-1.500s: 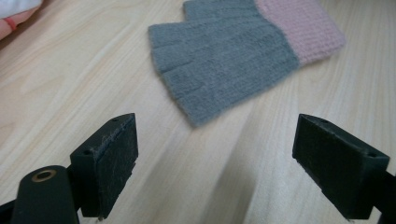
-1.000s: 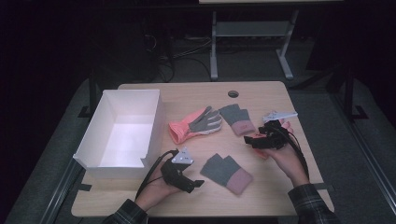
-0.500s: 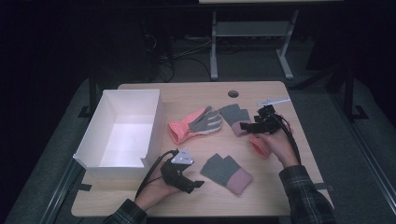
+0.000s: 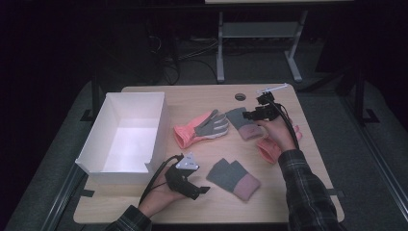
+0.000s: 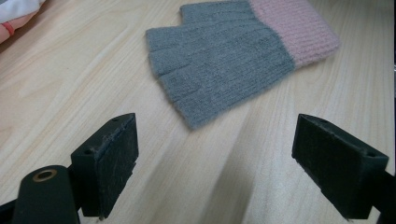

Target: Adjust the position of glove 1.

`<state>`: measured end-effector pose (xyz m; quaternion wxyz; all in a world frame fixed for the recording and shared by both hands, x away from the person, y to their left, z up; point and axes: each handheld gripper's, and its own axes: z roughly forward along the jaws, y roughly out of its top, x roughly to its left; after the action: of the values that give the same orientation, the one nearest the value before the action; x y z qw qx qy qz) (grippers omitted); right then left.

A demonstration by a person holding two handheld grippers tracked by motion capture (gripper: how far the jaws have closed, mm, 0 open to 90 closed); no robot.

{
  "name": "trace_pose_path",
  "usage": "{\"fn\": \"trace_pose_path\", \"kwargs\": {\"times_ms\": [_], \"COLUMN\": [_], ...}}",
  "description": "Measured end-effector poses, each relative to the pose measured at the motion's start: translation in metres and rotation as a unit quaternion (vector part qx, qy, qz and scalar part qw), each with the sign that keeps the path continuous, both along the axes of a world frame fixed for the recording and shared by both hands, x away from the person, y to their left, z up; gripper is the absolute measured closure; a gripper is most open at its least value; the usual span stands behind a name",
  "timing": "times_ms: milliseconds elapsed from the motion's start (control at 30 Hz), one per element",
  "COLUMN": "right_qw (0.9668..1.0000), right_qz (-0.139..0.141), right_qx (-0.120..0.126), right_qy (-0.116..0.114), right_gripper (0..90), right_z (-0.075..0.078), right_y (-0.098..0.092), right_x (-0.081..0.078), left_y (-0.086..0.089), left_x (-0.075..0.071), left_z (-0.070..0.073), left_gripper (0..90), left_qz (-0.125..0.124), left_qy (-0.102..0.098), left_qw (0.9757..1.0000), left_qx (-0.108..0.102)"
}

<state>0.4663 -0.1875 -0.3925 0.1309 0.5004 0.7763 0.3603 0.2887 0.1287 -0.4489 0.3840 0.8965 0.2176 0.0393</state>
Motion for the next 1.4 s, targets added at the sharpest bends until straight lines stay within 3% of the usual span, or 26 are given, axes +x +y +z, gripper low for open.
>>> {"fn": "trace_pose_path", "kwargs": {"times_ms": [133,300,667,767,900,967,1033,1233,1400], "right_qw": [0.9996,0.9973,0.9933,0.9926,0.9925,0.9922,0.9921,0.9941,0.9965], "right_qz": [-0.012,-0.024,-0.009,-0.008,-0.005,0.001,0.002,0.004,0.012], "right_qx": [-0.014,-0.03,-0.04,-0.05,-0.068,-0.075,-0.076,-0.051,-0.031], "right_qy": [0.023,0.062,0.108,0.111,0.101,0.099,0.1,0.096,0.077], "right_gripper": [35.4,43.2,57.4,60.2,71.8,83.0,84.2,86.0,85.9], "right_z": [-0.012,-0.032,-0.051,-0.054,-0.057,-0.057,-0.057,-0.053,-0.037], "right_y": [0.003,0.006,0.018,0.02,0.022,0.024,0.025,0.018,0.011], "right_x": [0.012,0.028,0.033,0.033,0.033,0.032,0.032,0.032,0.026], "left_y": [0.0,0.001,0.0,0.0,0.0,0.0,-0.001,0.0,0.0], "left_x": [0.0,0.0,0.0,0.0,0.001,0.001,0.0,0.001,0.001], "left_z": [0.001,0.001,0.0,-0.001,-0.001,-0.001,-0.002,-0.002,-0.002], "left_gripper": [14.1,14.1,14.1,14.1,14.1,14.1,14.1,14.1,14.2], "left_qz": [0.001,0.002,-0.002,-0.004,-0.006,-0.006,-0.003,-0.001,-0.001], "left_qy": [-0.002,0.001,0.001,0.003,0.003,0.003,0.006,0.006,0.01], "left_qw": [1.0,1.0,1.0,1.0,1.0,1.0,1.0,1.0,0.9999], "left_qx": [-0.003,-0.004,-0.001,0.003,0.005,0.005,0.001,0.001,0.002]}}
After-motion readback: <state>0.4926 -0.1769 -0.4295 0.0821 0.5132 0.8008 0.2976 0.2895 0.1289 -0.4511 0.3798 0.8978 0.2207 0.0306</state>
